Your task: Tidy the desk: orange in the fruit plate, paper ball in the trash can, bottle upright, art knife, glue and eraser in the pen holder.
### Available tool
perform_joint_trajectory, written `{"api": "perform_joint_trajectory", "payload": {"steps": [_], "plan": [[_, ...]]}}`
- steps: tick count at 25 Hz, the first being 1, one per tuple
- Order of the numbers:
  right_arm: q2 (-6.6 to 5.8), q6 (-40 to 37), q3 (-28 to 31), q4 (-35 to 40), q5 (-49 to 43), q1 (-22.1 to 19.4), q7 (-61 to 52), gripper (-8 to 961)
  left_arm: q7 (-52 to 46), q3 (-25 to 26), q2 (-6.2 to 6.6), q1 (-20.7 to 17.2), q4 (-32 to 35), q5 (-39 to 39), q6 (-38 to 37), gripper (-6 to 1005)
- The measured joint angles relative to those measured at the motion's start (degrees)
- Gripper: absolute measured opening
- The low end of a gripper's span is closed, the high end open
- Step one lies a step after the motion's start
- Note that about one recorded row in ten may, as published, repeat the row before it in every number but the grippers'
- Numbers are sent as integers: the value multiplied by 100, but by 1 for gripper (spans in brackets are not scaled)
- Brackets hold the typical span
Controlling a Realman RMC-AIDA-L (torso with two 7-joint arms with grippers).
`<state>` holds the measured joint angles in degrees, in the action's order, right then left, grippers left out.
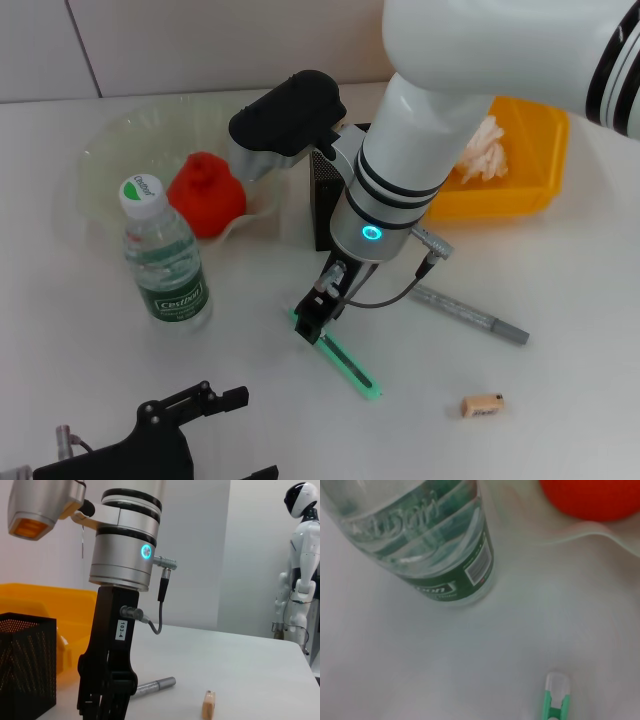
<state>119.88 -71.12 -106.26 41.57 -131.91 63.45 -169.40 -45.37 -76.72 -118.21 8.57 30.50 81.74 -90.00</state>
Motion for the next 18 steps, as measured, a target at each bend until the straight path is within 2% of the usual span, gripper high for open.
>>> {"api": "perform_joint_trajectory", "payload": {"steps": [2,7,15,18], "plan": [[0,-7,0,0,0,1,-1,528,0,0,0,9,0,0,0,787],[0,-13,-9,0,0,-1,-3,408,-14,-14,0,39,0,0,0,787],[0,-34,-9,0,49,-8,-5,387,-37,-63,0,67,0,0,11,786],[0,-38,-8,0,52,-15,-5,328,-38,-66,0,73,0,0,14,786]]}}
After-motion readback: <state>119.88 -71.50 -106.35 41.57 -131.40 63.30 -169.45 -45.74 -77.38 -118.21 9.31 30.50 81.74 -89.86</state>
